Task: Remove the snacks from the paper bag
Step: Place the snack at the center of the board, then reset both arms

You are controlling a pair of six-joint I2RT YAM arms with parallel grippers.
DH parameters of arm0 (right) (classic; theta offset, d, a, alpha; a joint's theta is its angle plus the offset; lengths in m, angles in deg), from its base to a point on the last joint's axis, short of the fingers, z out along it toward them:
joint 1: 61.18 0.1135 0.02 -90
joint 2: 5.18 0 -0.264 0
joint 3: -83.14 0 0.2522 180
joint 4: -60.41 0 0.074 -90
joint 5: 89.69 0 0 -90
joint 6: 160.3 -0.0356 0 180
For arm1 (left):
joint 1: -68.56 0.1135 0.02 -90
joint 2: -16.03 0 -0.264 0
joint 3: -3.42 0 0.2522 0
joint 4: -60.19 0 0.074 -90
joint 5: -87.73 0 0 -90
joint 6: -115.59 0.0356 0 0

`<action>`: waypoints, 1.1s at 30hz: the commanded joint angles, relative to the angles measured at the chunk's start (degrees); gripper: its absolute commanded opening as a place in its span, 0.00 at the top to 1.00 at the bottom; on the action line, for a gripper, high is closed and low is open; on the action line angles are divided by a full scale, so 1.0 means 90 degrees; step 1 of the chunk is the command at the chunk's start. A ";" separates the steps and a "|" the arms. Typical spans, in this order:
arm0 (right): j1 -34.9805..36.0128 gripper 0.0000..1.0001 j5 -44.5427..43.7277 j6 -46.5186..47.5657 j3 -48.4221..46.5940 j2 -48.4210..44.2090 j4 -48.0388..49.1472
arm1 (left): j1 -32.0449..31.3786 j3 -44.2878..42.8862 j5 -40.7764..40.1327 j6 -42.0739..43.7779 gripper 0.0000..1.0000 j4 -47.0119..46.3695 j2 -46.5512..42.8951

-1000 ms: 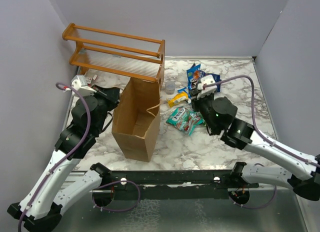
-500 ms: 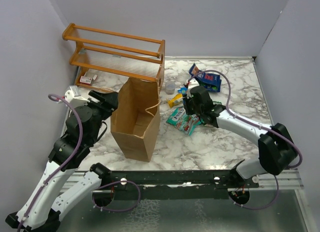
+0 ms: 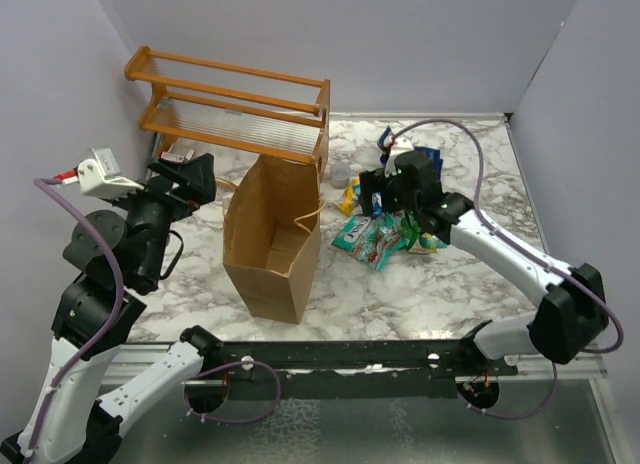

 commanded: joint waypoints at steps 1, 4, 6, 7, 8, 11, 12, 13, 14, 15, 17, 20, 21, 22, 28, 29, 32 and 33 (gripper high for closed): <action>-0.0006 0.01 -0.0646 -0.0321 -0.1659 -0.0687 -0.1319 | 0.0002 -0.0680 -0.0236 0.1348 0.01 -0.0215 0.0252; -0.0006 0.01 -0.0846 -0.0170 -0.2477 -0.1062 -0.1769 | -0.0001 -0.0983 -0.0317 0.1755 0.01 -0.0417 0.0335; -0.0006 0.01 -0.0751 -0.0026 -0.2597 -0.1568 -0.1541 | 0.0004 -0.1182 -0.0338 0.1959 0.01 -0.0516 0.0362; -0.0006 0.01 -0.0618 0.0056 -0.2563 -0.1909 -0.1331 | 0.0000 -0.1272 -0.0348 0.2029 0.01 -0.0534 0.0364; -0.0006 0.01 -0.0470 0.0097 -0.2490 -0.2273 -0.1049 | 0.0002 -0.1359 -0.0357 0.2064 0.01 -0.0531 0.0363; -0.0006 0.01 -0.0008 0.0139 -0.1982 -0.3449 -0.0046 | 0.0004 -0.1502 -0.0333 0.2072 0.01 -0.0520 0.0297; -0.0006 0.01 0.0155 0.0190 -0.1854 -0.3809 0.0211 | -0.0004 -0.1497 -0.0312 0.2050 0.01 -0.0543 0.0250; -0.0006 0.01 0.0290 0.0235 -0.1773 -0.4097 0.0412 | 0.0003 -0.1482 -0.0308 0.2018 0.01 -0.0553 0.0191; -0.0006 0.01 0.0449 0.0286 -0.1755 -0.4321 0.0538 | -0.0001 -0.1464 -0.0305 0.1995 0.01 -0.0569 0.0151; -0.0008 0.01 0.0530 0.0315 -0.1765 -0.4490 0.0620 | 0.0001 -0.1441 -0.0304 0.1970 0.01 -0.0582 0.0101; -0.0006 0.01 0.0459 0.0315 -0.1873 -0.4645 0.0622 | 0.0001 -0.1409 -0.0311 0.1939 0.01 -0.0578 0.0041; -0.0006 0.01 0.0133 0.0405 -0.2175 -0.4573 0.0280 | 0.0001 -0.1388 -0.0291 0.1896 0.01 -0.0536 0.0009; -0.0006 0.01 0.0048 0.0456 -0.2240 -0.4542 0.0191 | -0.0010 -0.1390 -0.0278 0.1891 0.01 -0.0516 0.0016; -0.0006 0.01 -0.0016 0.0513 -0.2289 -0.4526 0.0122 | 0.0002 -0.1394 -0.0263 0.1862 0.01 -0.0501 0.0017; -0.0006 0.01 -0.0415 0.0610 -0.2454 -0.4454 -0.0204 | -0.0001 -0.1376 -0.0217 0.1778 0.01 -0.0486 0.0016; -0.0006 0.01 -0.0568 0.0588 -0.2537 -0.4410 -0.0368 | 0.0001 -0.1390 -0.0216 0.1776 0.01 -0.0482 0.0022; -0.0006 0.01 -0.0901 0.0675 -0.2493 -0.4341 -0.0499 | 0.0004 -0.1426 -0.0121 0.1748 0.01 -0.0460 0.0068; -0.0006 0.01 -0.0964 0.0674 -0.2583 -0.4299 -0.0637 | -0.0002 -0.1422 -0.0079 0.1727 0.01 -0.0459 0.0081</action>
